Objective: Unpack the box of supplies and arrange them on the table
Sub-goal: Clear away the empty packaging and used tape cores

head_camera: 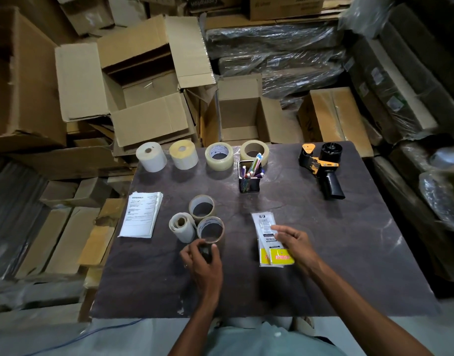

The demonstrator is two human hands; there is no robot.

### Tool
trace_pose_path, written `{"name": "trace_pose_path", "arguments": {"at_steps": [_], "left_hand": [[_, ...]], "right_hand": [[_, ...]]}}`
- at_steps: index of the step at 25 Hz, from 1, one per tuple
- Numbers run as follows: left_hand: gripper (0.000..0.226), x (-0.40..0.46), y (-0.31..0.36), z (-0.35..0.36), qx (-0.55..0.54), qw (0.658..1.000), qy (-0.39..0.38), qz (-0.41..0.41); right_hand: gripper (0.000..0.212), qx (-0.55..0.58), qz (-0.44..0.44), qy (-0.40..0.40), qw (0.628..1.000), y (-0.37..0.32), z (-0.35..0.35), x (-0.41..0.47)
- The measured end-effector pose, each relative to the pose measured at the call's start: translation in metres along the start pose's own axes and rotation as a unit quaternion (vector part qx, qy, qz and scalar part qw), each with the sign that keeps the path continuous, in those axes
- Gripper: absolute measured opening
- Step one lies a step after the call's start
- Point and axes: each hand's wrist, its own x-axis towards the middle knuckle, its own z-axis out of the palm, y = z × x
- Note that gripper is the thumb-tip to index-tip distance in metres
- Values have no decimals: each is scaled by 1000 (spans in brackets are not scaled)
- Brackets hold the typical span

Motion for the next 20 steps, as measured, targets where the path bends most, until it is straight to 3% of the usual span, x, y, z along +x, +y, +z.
{"name": "trace_pose_path", "arguments": {"at_steps": [3,7,14,20], "left_hand": [[37,4,-1,6,19,1000,-2,-16],[48,5,-3,19,61,994,-84,-26],[14,8,-14,26,75,993,-88,14],[6,-18,-22,27,42,987,-132,78]], "right_hand": [[25,-3,4,-11,1000,0,0,3],[26,-14,5,-24,1000,-1,3,8],[26,-15,3,-15,1000,0,7,0],[25,-14,16,17,1000,11,-7,-15]]}}
